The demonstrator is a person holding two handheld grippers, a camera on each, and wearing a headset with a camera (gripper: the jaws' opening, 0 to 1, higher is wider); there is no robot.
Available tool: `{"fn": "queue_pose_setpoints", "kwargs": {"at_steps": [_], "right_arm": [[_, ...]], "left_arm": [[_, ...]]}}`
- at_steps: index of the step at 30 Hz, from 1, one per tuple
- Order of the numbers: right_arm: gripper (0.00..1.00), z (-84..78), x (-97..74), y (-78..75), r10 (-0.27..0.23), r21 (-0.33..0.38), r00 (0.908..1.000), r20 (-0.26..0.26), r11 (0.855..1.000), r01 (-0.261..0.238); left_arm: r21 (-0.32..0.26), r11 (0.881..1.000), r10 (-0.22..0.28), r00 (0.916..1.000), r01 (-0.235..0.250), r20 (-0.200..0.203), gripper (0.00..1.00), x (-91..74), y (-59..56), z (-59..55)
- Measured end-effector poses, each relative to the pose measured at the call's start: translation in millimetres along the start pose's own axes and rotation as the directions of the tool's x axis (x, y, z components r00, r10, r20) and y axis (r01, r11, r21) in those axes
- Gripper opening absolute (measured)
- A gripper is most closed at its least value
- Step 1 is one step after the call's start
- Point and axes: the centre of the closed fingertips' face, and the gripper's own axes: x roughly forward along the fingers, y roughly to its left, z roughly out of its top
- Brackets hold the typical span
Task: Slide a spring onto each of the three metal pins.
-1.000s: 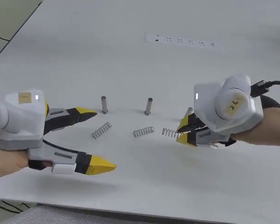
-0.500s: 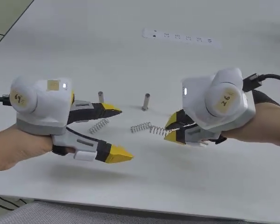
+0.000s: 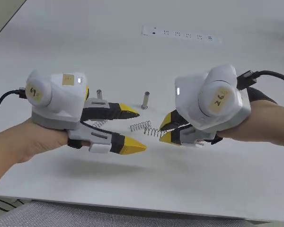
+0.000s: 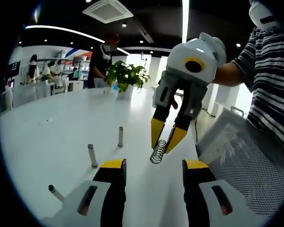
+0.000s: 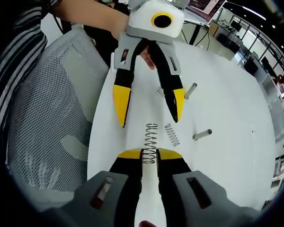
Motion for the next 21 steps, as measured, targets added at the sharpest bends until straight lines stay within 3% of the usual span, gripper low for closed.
{"fn": "queue_pose_setpoints", "kwargs": {"at_steps": [8,17,21], "right_arm": [[0.13,5.6,-1.4,1.7,0.005,-0.022,1.0,0.0,1.0,-0.005],[0.13,5.5,-4.4,1.4,0.006,-0.02,0.9999,0.013,1.0,-0.006],[0.13,7.8,-7.1,0.8,0.006,-0.017,0.9997,0.024,1.0,-0.006]], "left_arm": [[0.004,0.999,-0.044,0.999,0.044,0.001,0.35,10.1,-8.6,2.2],[-0.001,0.998,-0.064,0.9977,0.064,0.023,0.21,16.9,-11.3,7.8],[0.003,0.998,-0.065,0.9975,0.065,0.026,0.2,18.4,-10.9,9.2]]}}
